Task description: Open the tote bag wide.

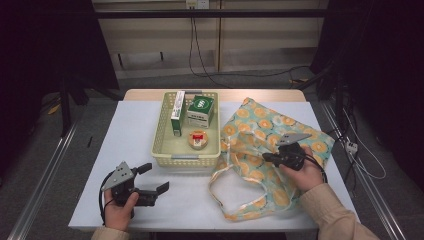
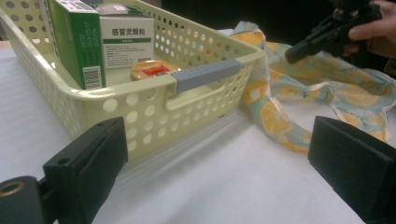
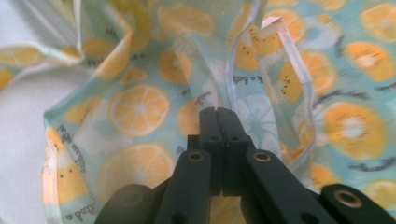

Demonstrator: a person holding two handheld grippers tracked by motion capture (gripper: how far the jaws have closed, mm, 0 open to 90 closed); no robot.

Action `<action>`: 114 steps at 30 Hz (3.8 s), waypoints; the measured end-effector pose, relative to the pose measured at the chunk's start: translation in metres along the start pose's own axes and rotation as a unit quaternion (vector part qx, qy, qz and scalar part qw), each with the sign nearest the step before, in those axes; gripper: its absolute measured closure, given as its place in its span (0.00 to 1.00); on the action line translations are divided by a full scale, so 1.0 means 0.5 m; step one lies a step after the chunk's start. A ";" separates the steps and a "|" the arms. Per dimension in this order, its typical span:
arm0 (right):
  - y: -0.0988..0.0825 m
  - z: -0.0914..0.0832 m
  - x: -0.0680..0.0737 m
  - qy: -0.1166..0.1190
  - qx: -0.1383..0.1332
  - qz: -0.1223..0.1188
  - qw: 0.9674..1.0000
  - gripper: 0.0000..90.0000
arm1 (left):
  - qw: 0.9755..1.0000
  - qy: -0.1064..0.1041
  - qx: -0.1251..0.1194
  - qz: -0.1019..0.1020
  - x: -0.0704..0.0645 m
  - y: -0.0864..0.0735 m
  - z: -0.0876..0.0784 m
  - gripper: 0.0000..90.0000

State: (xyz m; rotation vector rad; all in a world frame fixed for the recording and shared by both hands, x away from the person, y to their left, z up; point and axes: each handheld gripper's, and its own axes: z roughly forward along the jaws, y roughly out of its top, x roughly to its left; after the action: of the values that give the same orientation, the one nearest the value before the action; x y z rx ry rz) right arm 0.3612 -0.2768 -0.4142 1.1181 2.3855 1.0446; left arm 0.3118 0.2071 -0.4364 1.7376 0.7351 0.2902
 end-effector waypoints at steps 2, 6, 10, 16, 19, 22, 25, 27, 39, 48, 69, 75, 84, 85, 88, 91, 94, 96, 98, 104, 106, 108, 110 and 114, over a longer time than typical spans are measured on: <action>0.008 -0.015 -0.010 -0.006 -0.007 0.002 1.000 1.00 | 1.000 -0.001 0.000 0.000 -0.001 0.001 0.001 0.06; 0.014 -0.030 -0.035 -0.027 -0.015 0.006 1.000 1.00 | 1.000 -0.002 0.002 0.001 -0.002 0.001 0.002 0.05; 0.004 -0.022 -0.065 -0.041 -0.009 0.024 0.999 1.00 | 1.000 -0.002 0.002 0.002 -0.001 0.000 0.002 0.06; -0.027 0.011 -0.094 -0.049 0.008 0.045 0.998 1.00 | 1.000 -0.001 0.000 -0.003 0.001 -0.001 0.001 0.06; -0.038 0.025 -0.094 -0.047 0.012 0.049 0.998 0.95 | 1.000 -0.002 0.000 -0.003 0.001 -0.002 0.002 0.06; -0.039 0.031 -0.085 -0.053 0.015 0.050 0.997 0.77 | 1.000 -0.003 0.001 -0.003 0.001 -0.002 0.003 0.05; -0.034 0.035 -0.071 -0.037 0.014 0.042 0.998 0.69 | 1.000 -0.003 0.003 -0.001 0.000 -0.001 0.003 0.06; -0.030 0.037 -0.059 -0.027 0.010 0.033 0.999 0.60 | 1.000 -0.003 0.002 0.001 -0.001 -0.001 0.003 0.06; -0.034 0.071 -0.022 -0.011 0.034 -0.007 0.999 0.33 | 1.000 -0.003 0.003 -0.001 0.000 -0.001 0.003 0.06; -0.019 0.055 -0.029 -0.009 0.025 0.003 1.000 0.33 | 1.000 -0.004 0.004 -0.001 0.001 -0.002 0.006 0.05; -0.025 0.087 -0.022 0.015 0.049 -0.021 0.998 0.56 | 1.000 -0.007 0.004 -0.001 -0.001 -0.002 0.006 0.06; -0.023 0.087 -0.029 -0.006 0.047 -0.011 0.999 0.77 | 1.000 -0.008 0.005 -0.001 -0.002 -0.002 0.008 0.06; -0.024 0.089 -0.043 -0.005 0.036 0.012 0.999 0.99 | 1.000 -0.005 0.004 -0.001 0.000 -0.002 0.007 0.06; -0.023 0.088 -0.042 -0.010 0.036 0.008 0.999 1.00 | 1.000 -0.005 0.004 -0.002 0.000 -0.002 0.006 0.06; -0.014 0.079 -0.050 -0.004 0.034 0.025 0.999 1.00 | 1.000 -0.007 0.005 0.000 -0.001 -0.001 0.007 0.06; 0.008 0.057 -0.060 -0.006 0.025 0.028 0.999 1.00 | 1.000 -0.009 0.004 0.001 -0.004 0.001 0.009 0.06; 0.033 0.033 -0.068 -0.001 0.012 0.033 0.999 1.00 | 1.000 -0.010 0.005 0.000 -0.005 0.002 0.010 0.06; 0.048 0.017 -0.071 -0.006 0.008 0.030 0.999 1.00 | 1.000 -0.011 0.005 0.001 -0.006 0.003 0.011 0.06; 0.062 0.003 -0.074 -0.011 0.002 0.029 1.000 1.00 | 1.000 -0.012 0.004 0.000 -0.006 0.003 0.012 0.05; 0.087 -0.028 -0.085 -0.017 -0.010 0.035 0.999 1.00 | 1.000 -0.016 0.006 0.002 -0.011 0.007 0.015 0.05; 0.095 -0.036 -0.088 -0.018 -0.013 0.036 0.999 1.00 | 1.000 -0.016 0.005 0.004 -0.013 0.011 0.018 0.05; 0.102 -0.041 -0.090 -0.016 -0.017 0.038 0.999 1.00 | 1.000 -0.018 0.005 0.007 -0.015 0.014 0.019 0.06; 0.109 -0.045 -0.090 -0.021 -0.017 0.035 0.999 1.00 | 1.000 -0.019 0.005 0.006 -0.018 0.019 0.022 0.06; 0.118 -0.052 -0.098 -0.018 -0.027 0.052 0.998 1.00 | 1.000 -0.025 0.005 0.012 -0.026 0.030 0.028 0.06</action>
State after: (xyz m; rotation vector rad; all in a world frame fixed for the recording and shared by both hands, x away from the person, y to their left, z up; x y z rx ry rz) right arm 0.4109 -0.3011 -0.3549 1.2416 2.2784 1.1060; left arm 0.3142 0.1863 -0.4240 1.7580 0.6814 0.2578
